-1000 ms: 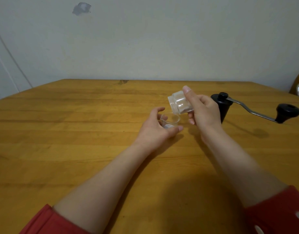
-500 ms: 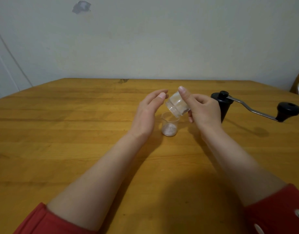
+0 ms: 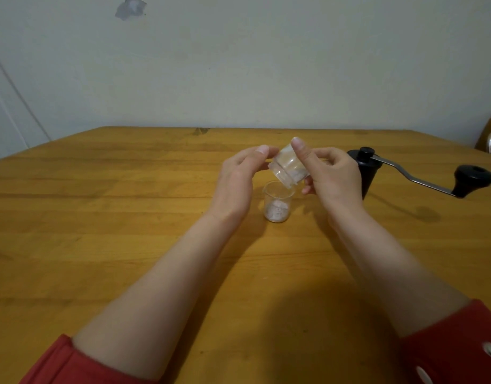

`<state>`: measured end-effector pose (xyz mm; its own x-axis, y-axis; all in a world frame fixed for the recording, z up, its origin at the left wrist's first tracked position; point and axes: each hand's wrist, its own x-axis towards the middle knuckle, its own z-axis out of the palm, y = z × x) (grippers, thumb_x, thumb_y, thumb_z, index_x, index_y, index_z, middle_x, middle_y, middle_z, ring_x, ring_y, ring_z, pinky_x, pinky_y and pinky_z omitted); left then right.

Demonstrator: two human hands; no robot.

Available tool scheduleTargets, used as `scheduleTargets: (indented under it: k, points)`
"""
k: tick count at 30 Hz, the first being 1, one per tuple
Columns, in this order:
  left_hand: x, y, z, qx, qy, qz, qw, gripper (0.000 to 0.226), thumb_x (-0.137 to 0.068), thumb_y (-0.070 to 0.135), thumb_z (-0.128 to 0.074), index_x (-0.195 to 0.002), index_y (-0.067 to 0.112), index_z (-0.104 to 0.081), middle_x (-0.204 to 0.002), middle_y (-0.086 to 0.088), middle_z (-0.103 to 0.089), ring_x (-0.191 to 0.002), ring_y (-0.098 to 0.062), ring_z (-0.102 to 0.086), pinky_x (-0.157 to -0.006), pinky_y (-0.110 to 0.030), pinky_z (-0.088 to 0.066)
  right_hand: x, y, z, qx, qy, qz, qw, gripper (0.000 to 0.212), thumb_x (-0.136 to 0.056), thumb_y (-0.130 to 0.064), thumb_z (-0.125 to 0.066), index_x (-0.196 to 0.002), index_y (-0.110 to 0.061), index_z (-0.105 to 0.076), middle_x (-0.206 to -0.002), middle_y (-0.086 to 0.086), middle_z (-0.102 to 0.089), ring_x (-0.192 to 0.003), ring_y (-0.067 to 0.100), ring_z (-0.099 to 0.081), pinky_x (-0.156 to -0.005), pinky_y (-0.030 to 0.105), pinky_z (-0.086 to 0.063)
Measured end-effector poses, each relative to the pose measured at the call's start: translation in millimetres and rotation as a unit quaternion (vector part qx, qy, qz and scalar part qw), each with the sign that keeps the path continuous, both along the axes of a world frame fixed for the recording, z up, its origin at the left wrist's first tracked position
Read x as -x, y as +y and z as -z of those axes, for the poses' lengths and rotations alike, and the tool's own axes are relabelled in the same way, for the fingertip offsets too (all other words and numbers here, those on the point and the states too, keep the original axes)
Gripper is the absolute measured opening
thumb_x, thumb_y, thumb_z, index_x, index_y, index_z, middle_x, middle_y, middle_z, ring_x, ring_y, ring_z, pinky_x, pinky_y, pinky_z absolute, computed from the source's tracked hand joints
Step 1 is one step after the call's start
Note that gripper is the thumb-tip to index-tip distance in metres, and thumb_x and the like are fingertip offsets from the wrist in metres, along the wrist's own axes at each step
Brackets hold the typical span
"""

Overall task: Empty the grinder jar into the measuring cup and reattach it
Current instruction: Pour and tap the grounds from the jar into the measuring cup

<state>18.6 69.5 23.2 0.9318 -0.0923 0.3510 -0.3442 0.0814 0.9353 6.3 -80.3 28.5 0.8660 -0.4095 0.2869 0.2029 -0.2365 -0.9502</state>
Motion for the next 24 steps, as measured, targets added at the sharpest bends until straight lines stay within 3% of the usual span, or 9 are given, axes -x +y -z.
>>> scheduleTargets:
  k: [7, 16, 19, 24]
  points:
    - [4, 0, -3, 0.033, 0.002, -0.022, 0.999, 0.038, -0.087, 0.029, -0.050, -0.105, 0.005, -0.073, -0.107, -0.012, -0.073, -0.104, -0.029, -0.067, -0.101, -0.044, -0.050, -1, 0, 1, -0.017, -0.010, -0.016, 1.000, 0.057, -0.071, -0.069, -0.072, -0.095, -0.017, -0.074, -0.066, -0.004, -0.071, -0.044, 0.006, -0.060, -0.057, 0.027, -0.052]
    - [7, -1, -7, 0.064, -0.008, -0.037, 0.997, 0.034, -0.086, 0.023, -0.050, -0.102, 0.002, -0.071, -0.099, -0.016, -0.072, -0.093, -0.021, -0.068, -0.093, -0.039, -0.053, -4, -1, 7, -0.045, -0.028, -0.051, 0.997, 0.039, -0.086, -0.048, -0.070, -0.104, -0.014, -0.072, -0.063, -0.013, -0.070, -0.052, -0.002, -0.058, -0.049, 0.017, -0.047]
    - [7, 0, -6, 0.059, -0.004, -0.039, 0.997, 0.028, -0.090, 0.021, -0.051, -0.101, 0.007, -0.072, -0.101, -0.013, -0.073, -0.094, -0.020, -0.067, -0.091, -0.031, -0.053, -4, -1, 8, -0.036, -0.038, -0.061, 0.997, 0.038, -0.088, -0.046, -0.067, -0.109, -0.013, -0.071, -0.065, -0.016, -0.070, -0.055, -0.005, -0.059, -0.049, 0.016, -0.046]
    - [4, 1, -5, 0.041, 0.019, -0.046, 0.998, 0.027, -0.097, 0.013, -0.048, -0.105, 0.004, -0.072, -0.106, -0.012, -0.072, -0.095, -0.017, -0.065, -0.073, -0.010, -0.047, -4, -1, 11, -0.021, -0.054, -0.062, 0.996, 0.034, -0.089, -0.042, -0.067, -0.113, -0.017, -0.068, -0.080, -0.009, -0.071, -0.059, -0.007, -0.060, -0.050, 0.013, -0.045]
